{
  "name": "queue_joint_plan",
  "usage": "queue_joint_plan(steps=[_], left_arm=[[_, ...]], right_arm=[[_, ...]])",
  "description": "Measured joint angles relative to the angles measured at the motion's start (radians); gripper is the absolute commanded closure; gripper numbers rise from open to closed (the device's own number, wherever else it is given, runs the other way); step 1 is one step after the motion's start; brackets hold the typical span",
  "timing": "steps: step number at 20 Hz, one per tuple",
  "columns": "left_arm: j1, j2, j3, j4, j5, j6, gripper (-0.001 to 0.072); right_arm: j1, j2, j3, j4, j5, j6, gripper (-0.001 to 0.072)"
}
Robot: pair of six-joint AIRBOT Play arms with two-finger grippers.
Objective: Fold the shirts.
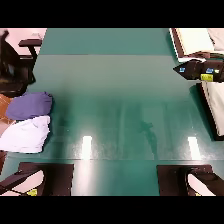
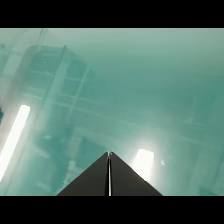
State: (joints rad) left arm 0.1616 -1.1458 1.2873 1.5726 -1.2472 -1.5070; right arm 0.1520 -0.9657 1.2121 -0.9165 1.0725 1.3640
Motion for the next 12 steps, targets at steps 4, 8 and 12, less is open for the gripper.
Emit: queue_joint_plan(steps=[4, 8, 12], left_arm=[[0.067, 0.000, -0.256, 0.023, 0.158, -0.004, 0.0038], [0.087, 0.001, -0.398, 0.034, 0.286, -0.011, 0.0279], [0.093, 0.003, -0.437, 0.037, 0.312, -0.012, 0.0685]], right_arm=[[0.000, 0.000, 0.000, 0.000, 0.000, 0.000, 0.0695], [0.000, 0.000, 0.000, 0.000, 0.000, 0.000, 0.0694], [0.000, 0.000, 0.000, 0.000, 0.000, 0.000, 0.0694]])
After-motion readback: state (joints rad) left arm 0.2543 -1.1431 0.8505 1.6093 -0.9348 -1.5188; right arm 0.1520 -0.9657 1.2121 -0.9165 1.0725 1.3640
